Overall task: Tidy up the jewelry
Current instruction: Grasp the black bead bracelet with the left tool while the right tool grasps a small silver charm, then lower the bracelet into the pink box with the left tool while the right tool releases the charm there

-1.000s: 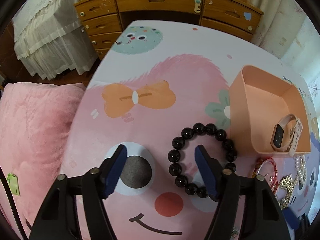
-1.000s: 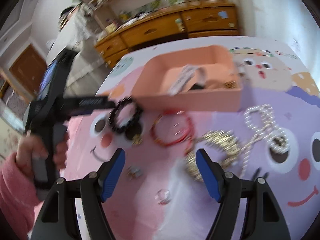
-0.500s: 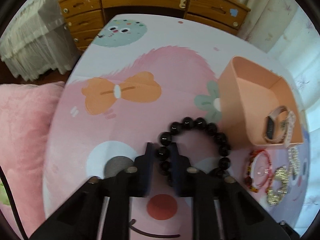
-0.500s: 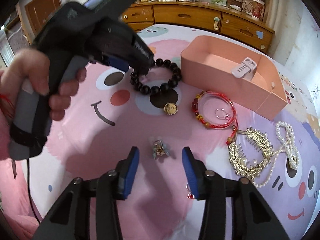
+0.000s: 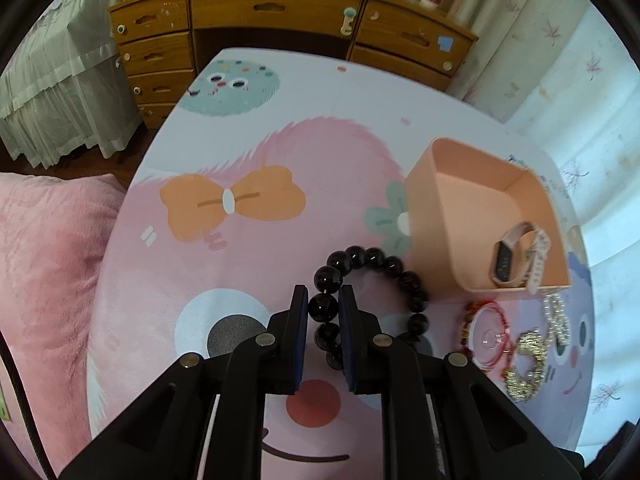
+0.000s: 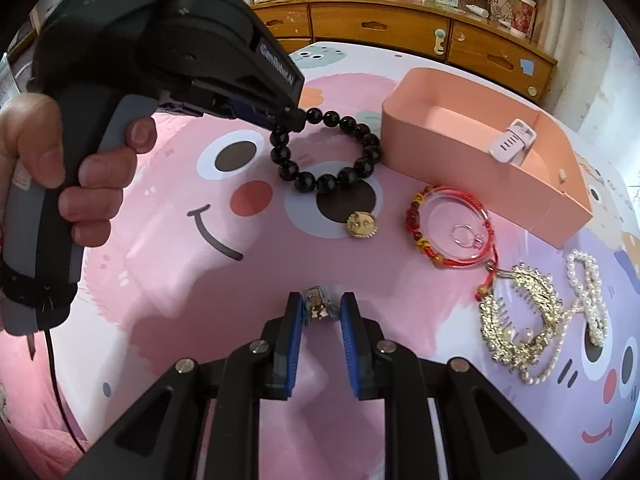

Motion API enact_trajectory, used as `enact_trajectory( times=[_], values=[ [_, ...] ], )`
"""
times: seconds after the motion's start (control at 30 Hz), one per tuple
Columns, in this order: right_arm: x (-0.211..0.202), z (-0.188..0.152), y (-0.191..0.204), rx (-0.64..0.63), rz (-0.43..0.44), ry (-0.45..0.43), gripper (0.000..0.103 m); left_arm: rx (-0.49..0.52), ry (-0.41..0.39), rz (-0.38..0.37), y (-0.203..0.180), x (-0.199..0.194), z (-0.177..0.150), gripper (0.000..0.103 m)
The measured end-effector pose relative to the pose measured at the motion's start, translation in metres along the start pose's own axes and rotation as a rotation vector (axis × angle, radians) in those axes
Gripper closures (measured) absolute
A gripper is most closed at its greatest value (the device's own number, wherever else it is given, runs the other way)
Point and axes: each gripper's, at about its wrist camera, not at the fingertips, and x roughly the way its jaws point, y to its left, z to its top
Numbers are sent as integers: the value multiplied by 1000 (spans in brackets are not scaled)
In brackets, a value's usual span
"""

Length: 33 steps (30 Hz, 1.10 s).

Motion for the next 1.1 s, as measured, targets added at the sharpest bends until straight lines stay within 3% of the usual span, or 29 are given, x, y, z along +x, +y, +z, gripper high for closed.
enact_trajectory(
  times=[0.3,0.63,0.77,0.9,1.1],
  values=[
    [-23,34,-11,28,12,-72,84,74,-132,-58,-22,-65,20,90],
    [-57,88,-35,-56,-82,-254,84,117,-307,-156,-49,-124,57,90],
    [-61,98,-47,-57,-106,-298,84,123,-345,-208,-60,-128,71,90],
    [-60,103,-58,-23,-97,-314,84,154,-359,-210,-78,-122,79,90],
    [-57,103,-66,6,-117,-320,84,168,-320,-232,-93,-99,82,90]
  ],
)
